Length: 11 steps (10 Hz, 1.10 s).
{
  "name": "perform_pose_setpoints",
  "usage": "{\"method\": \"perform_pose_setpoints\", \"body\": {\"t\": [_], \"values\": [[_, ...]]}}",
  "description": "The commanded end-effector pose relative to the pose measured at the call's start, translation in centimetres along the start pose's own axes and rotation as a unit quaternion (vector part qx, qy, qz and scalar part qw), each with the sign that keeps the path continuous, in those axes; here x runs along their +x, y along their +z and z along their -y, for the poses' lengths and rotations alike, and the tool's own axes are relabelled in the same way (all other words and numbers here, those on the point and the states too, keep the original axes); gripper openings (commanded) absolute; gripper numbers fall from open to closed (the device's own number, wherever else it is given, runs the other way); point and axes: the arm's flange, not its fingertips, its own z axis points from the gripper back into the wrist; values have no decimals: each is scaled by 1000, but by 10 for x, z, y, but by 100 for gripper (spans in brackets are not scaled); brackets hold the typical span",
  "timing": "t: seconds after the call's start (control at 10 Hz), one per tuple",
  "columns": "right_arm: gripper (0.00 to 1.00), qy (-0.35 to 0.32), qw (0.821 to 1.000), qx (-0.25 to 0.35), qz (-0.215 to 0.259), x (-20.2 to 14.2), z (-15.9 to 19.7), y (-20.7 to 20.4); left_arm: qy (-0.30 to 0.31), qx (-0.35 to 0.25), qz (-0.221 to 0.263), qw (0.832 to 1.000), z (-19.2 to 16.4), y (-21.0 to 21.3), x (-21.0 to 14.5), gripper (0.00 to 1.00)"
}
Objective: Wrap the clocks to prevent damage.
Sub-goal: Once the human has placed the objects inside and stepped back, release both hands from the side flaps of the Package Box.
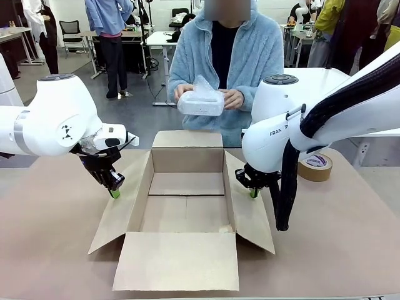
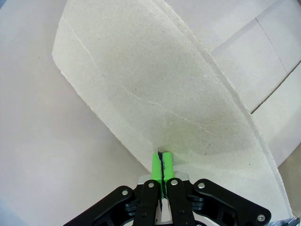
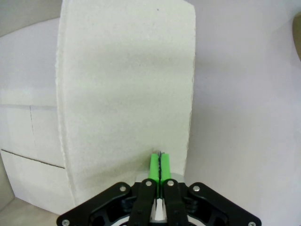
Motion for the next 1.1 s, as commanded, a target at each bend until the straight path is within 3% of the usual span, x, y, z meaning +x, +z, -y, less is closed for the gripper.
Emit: {"method": "perform_pose_setpoints", "body": {"t": [0.0, 1.0], "values": [[1, -5, 1000, -11, 4, -1, -1, -1, -1, -1, -5, 1000, 0, -1, -1, 0], [1, -5, 1000, -11, 4, -1, -1, -1, -1, -1, -5, 1000, 0, -1, -1, 0]]}}
